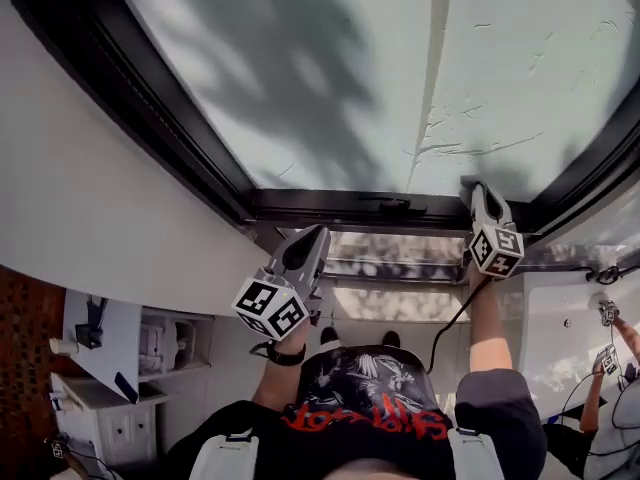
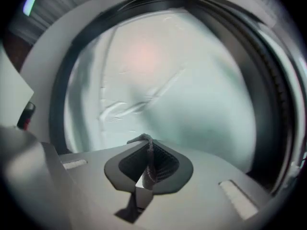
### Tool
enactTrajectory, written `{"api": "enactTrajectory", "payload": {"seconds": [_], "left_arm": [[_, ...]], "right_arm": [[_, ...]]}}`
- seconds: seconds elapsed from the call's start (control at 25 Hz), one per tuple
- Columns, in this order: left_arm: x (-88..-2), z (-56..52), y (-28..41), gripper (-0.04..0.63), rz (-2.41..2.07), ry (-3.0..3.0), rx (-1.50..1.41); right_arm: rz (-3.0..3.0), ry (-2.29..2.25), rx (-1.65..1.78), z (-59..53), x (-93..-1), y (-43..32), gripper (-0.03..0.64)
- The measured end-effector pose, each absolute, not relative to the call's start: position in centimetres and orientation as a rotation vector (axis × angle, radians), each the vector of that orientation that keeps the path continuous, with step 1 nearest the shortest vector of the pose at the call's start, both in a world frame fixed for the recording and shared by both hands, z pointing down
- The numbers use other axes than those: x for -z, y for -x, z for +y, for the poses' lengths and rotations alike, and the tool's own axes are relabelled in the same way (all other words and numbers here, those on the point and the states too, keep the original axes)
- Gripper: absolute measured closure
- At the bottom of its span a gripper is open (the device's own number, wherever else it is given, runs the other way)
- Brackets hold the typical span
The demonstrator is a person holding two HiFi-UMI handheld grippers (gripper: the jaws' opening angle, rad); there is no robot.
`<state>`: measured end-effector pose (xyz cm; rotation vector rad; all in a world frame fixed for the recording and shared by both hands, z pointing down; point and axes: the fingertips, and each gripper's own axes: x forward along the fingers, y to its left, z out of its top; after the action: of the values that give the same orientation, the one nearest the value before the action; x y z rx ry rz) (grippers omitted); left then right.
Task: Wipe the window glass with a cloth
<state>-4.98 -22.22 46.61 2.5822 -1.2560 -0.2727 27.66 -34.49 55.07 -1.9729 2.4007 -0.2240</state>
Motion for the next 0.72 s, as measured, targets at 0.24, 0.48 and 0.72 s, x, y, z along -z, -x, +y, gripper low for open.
{"api": "enactTrajectory", "payload": {"seconds": [0.24, 0.48, 0.72], "left_arm": [[-46.0, -20.9, 11.1, 0.594, -1.388, -2.537, 0.312], [-45.6, -18.5, 17.2, 0.594, -1.512, -2.459, 0.325], [-46.0, -19.3, 17.8, 0.594, -1.465, -2.472, 0.302]], "right_arm": [[2.772, 1.224, 0.264, -33.5, -52.5, 1.8, 0.598], [2.952, 1.095, 0.385, -36.5, -57.6, 19.5, 0.598], [3.025, 1.294, 0.33, -38.8, -61.0, 18.6, 0.598]]}}
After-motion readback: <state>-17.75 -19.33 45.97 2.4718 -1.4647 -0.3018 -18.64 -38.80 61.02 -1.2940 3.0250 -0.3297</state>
